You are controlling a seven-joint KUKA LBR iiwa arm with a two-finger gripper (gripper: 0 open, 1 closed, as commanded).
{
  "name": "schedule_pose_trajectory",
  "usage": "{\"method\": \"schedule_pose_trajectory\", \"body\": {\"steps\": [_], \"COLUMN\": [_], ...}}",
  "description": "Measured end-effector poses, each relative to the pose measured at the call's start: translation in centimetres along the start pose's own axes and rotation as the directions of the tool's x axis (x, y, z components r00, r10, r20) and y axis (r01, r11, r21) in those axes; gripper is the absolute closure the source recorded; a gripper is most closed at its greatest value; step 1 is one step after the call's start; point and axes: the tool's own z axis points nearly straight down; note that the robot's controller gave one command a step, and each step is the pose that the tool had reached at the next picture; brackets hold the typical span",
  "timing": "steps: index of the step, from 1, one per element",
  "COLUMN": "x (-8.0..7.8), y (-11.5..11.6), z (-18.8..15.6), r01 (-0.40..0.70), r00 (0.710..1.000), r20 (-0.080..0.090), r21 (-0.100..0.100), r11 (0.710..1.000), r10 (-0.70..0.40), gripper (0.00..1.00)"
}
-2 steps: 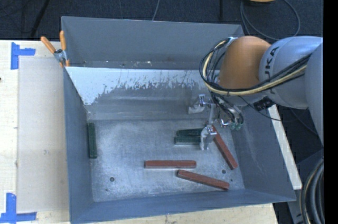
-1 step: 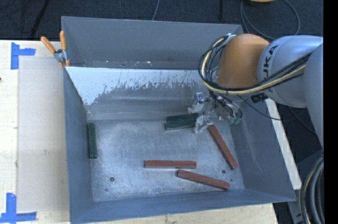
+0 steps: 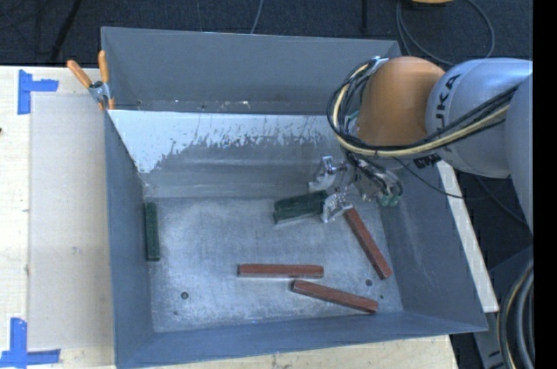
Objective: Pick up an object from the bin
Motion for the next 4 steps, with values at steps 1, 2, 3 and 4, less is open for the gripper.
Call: {"method": "schedule_pose_trajectory", "body": {"steps": [1,2,3,4], "x": [-0.5,-0.3,-0.7,-0.6], "y": [-0.2,0.1,-0.3,0.1], "z": [-2.0,-5.2,-6.3,-10.8], "r01": [-0.058,-0.001,-0.058,-0.001], "r00": [0.998,1.000,0.998,1.000], "r20": [-0.030,-0.029,-0.031,-0.027], "r21": [-0.005,-0.007,-0.006,-0.006], "r11": [0.998,1.000,0.998,1.000], "r10": [0.058,0.000,0.058,0.001], "gripper": [1.00,1.00,1.00,1.00]}}
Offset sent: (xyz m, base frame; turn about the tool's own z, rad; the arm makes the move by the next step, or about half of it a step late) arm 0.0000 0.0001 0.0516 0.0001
